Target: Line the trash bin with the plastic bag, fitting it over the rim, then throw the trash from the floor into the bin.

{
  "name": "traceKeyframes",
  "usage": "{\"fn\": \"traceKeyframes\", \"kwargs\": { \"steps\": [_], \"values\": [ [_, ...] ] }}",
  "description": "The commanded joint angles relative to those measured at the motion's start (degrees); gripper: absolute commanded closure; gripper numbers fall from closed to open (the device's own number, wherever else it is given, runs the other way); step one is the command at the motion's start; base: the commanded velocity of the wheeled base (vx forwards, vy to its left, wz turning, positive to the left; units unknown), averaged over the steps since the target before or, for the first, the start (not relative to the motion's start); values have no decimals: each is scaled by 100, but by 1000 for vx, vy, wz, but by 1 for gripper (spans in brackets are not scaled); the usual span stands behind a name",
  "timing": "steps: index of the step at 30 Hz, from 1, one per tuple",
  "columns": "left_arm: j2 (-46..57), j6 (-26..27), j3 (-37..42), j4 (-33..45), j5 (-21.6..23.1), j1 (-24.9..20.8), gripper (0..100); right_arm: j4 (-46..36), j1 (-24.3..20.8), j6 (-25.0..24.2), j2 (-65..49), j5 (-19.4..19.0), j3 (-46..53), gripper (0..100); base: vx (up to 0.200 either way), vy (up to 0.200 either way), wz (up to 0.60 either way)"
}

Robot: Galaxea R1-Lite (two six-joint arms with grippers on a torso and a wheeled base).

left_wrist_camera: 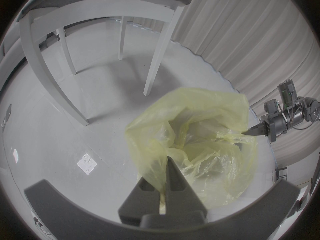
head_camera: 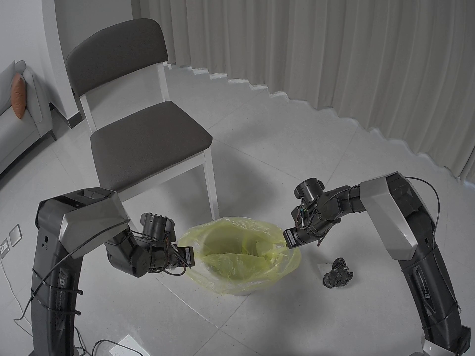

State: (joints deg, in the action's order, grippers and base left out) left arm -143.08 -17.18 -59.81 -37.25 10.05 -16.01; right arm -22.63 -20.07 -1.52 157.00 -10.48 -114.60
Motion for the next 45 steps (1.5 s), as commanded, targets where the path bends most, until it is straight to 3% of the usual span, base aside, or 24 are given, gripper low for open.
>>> {"fn": "traceKeyframes", "kwargs": {
  "steps": [1,6,7,15,27,28,38,45],
  "values": [
    [-27,-14,39,-27,-3,-8,100,30,-6,-6,-12,-6,1,100,0,0,0],
    [-53,-40,74,-133,6,1,100,4,3,47,76,2,1,100,0,0,0],
    [-53,-67,101,-212,6,1,100,-5,11,56,67,2,1,0,0,0,0],
    [-185,-488,303,-1065,164,-8,100,-23,38,-6,-232,11,1,0,0,0,0],
    [-185,-515,338,-1082,296,-8,100,144,-542,-6,-478,11,1,0,0,0,0],
    [-176,-515,364,-1091,331,1,0,206,-613,-6,-460,11,1,0,0,0,0],
    [-264,-664,567,-1777,428,1,0,250,-876,73,-12,11,1,0,0,0,0],
    [-308,-629,716,-2163,437,10,0,-190,-780,82,-724,2,1,0,0,0,0]
  ]
}}
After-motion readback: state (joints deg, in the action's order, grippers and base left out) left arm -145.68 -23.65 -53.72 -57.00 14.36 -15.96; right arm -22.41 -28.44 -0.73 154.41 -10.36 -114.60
